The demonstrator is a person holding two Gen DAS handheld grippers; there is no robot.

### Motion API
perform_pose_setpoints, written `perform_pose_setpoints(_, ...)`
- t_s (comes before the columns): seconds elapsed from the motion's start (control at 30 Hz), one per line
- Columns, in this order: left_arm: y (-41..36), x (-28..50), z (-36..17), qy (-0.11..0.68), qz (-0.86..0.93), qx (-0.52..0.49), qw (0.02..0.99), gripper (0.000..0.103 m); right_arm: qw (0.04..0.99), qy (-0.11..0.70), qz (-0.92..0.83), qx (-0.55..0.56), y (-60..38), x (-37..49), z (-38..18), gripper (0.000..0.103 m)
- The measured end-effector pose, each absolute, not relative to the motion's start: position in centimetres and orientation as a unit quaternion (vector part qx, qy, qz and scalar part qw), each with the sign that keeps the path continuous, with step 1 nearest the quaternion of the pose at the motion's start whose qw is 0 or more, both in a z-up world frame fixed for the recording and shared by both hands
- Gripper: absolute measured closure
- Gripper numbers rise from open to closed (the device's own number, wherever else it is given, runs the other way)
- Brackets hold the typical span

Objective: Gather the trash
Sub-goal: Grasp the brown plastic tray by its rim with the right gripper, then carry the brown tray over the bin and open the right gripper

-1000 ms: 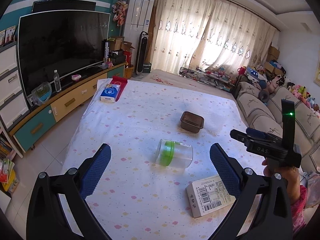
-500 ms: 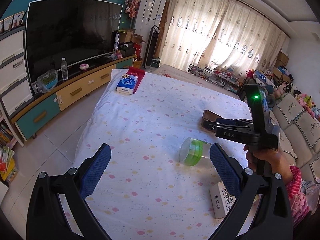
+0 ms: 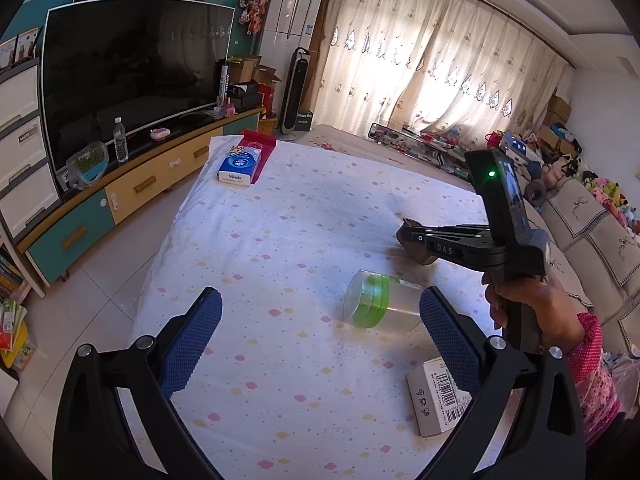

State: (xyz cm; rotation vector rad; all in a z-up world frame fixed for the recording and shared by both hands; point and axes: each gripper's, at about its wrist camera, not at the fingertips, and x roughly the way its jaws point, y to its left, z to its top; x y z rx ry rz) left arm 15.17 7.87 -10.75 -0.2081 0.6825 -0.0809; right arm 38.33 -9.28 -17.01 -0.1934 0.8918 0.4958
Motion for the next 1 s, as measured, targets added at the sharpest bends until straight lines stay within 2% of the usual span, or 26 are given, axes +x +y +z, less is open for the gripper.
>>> perform_pose_setpoints(0.23,5.8,15.1,-10.4,0.335,-0.057,-0.085,0.937,0.006,0.898,0.366,0.233,-0.065,-13.3,34.3,-12.2,0.099)
perform_pose_setpoints(0.4,4.1,15.2,-10.6,0.341,-0.07,-0.079,0.934,0.006,0.922,0.343,0.172,-0.05,-20.4,32.0,-10.8,0.099)
perform_pose_setpoints(0.7,0.6,15.6,-11.3,0.351,-0.089,-0.065,0.93,0.006,0.923,0.385,-0.01,0.012,-38.0,32.4,-14.9,0.099)
perform_pose_setpoints(0.87,-1.6,15.8,-12.0,0.363,-0.098,-0.051,0.925,0.005,0.904,0.419,-0.073,0.033,-44.4,33.8,-18.9,0.098)
perform_pose_setpoints(1.0,-3.0,15.5,-12.1,0.366,-0.11,-0.037,0.923,0.005,0.893,0.437,-0.101,0.045,-46.9,34.5,-21.3,0.089)
